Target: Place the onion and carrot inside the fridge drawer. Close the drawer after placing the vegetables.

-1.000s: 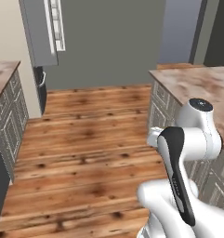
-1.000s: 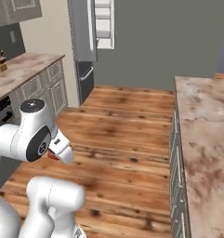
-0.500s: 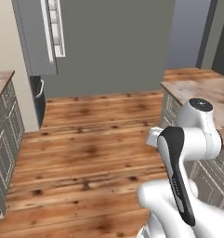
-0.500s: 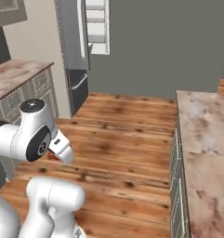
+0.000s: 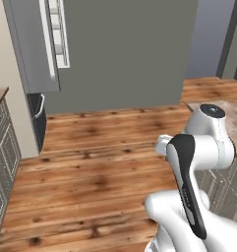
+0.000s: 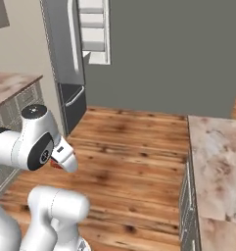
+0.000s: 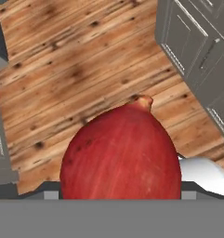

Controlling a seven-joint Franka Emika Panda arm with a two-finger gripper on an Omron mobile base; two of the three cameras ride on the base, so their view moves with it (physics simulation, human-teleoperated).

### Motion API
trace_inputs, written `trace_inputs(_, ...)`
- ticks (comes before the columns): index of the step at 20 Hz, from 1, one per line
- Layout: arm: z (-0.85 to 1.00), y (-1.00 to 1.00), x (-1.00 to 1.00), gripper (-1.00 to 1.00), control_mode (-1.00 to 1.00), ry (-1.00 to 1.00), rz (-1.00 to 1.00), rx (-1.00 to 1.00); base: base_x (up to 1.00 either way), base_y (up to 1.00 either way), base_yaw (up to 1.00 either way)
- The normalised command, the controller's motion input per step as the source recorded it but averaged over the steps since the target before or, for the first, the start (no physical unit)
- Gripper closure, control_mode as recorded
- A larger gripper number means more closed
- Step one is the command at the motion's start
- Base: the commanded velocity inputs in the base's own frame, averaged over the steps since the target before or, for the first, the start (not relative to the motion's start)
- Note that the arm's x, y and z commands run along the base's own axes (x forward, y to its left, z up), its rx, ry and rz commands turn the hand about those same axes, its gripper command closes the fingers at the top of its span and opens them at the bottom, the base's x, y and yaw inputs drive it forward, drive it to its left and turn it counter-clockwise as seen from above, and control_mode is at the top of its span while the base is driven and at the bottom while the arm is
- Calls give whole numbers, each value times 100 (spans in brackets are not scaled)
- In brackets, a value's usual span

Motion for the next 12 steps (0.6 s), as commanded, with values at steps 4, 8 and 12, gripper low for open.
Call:
trace_inputs(4,0,0,0,100,100,0,0,0,100,-25,5)
trace_inputs(8,0,0,0,100,100,0,0,0,100,-29,6)
trace_inputs(12,0,0,0,100,100,0,0,0,100,-31,7)
